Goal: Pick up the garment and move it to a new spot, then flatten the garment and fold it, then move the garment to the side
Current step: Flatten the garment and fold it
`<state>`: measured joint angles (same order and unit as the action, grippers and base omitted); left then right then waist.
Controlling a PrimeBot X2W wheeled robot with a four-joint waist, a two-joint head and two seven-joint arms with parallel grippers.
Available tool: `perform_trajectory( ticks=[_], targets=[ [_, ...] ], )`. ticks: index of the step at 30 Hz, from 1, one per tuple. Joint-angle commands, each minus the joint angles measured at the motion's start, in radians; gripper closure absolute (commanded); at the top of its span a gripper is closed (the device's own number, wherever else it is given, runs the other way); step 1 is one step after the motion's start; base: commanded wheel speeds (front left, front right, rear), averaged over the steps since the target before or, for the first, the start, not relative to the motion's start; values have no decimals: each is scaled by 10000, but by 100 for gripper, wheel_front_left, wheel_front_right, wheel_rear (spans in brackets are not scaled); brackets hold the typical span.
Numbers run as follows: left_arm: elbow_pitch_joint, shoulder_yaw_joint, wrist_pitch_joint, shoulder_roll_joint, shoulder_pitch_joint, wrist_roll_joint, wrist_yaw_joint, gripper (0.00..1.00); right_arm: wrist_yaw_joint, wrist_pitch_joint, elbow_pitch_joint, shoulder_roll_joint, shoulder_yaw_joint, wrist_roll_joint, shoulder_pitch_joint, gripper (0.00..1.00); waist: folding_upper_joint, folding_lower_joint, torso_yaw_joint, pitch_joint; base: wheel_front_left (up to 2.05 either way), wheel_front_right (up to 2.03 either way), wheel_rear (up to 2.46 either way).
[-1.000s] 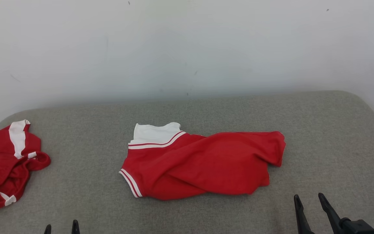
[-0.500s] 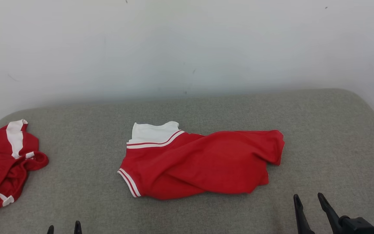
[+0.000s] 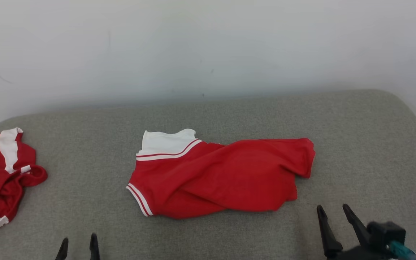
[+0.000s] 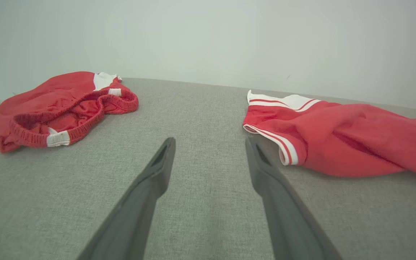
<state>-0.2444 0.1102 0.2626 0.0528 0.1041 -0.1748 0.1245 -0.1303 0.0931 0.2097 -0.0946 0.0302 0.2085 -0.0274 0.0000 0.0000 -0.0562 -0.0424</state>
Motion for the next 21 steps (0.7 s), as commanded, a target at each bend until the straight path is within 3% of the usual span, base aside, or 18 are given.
perform_trajectory(
  ticks=[1,5,11,16,21],
  targets=[
    [-235,-98,33,84,-506,-58,59,0,-9,-433,69,-78,85,222,369,0,0,0,-88,224,0,0,0],
    [-795,-250,-557,291,-1743,-264,69,0,-9,-2015,252,-391,168,761,1291,0,0,0,-245,686,0,0,0],
    [-1208,-513,-2510,519,-3987,-763,49,0,-9,-4898,396,-936,85,1304,3277,0,0,0,-505,1701,0,0,0],
    [-1784,-544,-4173,755,-5590,-1118,2,0,-9,-6204,646,-986,183,1501,4824,0,0,0,-804,2447,0,0,0],
    [-2513,-479,-5464,948,-6891,-1332,-275,0,-9,-6677,986,-841,486,1626,5925,0,0,0,-1162,3050,0,0,0]
  ],
)
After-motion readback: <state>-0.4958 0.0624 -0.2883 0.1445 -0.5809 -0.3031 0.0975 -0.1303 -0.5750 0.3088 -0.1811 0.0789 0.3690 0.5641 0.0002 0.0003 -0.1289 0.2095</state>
